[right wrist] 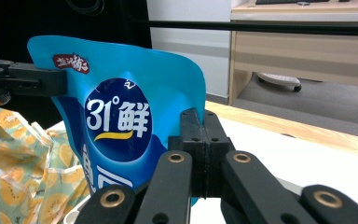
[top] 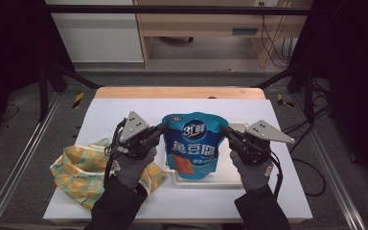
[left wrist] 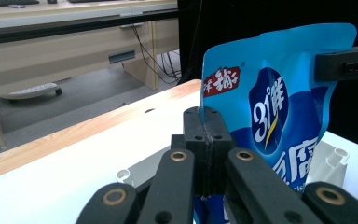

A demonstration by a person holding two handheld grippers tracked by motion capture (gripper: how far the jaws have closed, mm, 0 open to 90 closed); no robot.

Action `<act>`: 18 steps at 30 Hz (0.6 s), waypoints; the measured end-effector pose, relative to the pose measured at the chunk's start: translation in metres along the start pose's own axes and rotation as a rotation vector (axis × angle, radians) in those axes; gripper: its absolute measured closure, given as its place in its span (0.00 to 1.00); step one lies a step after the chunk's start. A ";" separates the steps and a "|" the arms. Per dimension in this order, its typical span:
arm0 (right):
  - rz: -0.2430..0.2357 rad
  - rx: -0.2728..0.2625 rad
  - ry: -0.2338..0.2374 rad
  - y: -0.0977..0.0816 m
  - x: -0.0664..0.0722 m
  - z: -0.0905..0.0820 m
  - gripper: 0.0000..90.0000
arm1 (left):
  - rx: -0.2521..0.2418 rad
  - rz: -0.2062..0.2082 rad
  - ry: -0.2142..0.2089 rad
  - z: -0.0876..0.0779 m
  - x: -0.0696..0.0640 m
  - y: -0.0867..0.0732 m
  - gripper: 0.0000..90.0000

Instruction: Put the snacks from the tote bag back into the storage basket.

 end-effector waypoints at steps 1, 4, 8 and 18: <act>0.000 0.003 0.001 -0.001 0.000 0.000 1.00 | 0.001 -0.001 0.000 0.000 0.000 -0.001 1.00; -0.001 0.006 0.001 -0.002 0.001 0.001 1.00 | 0.009 0.002 -0.001 -0.001 0.001 -0.005 1.00; -0.001 0.012 0.000 -0.004 0.001 0.002 1.00 | 0.013 0.004 -0.002 -0.001 0.000 -0.007 1.00; -0.006 0.023 0.001 -0.009 0.000 0.000 1.00 | 0.014 -0.001 -0.006 -0.002 -0.001 -0.011 1.00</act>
Point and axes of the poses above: each handheld gripper's, and its own axes: z roughly forward along the jaws, y roughly out of its top, x roughly to its left, the point moved 6 cm from there along z, roughly forward along the jaws, and after that the axes turned 12 degrees about y, right-handed, at the moved point
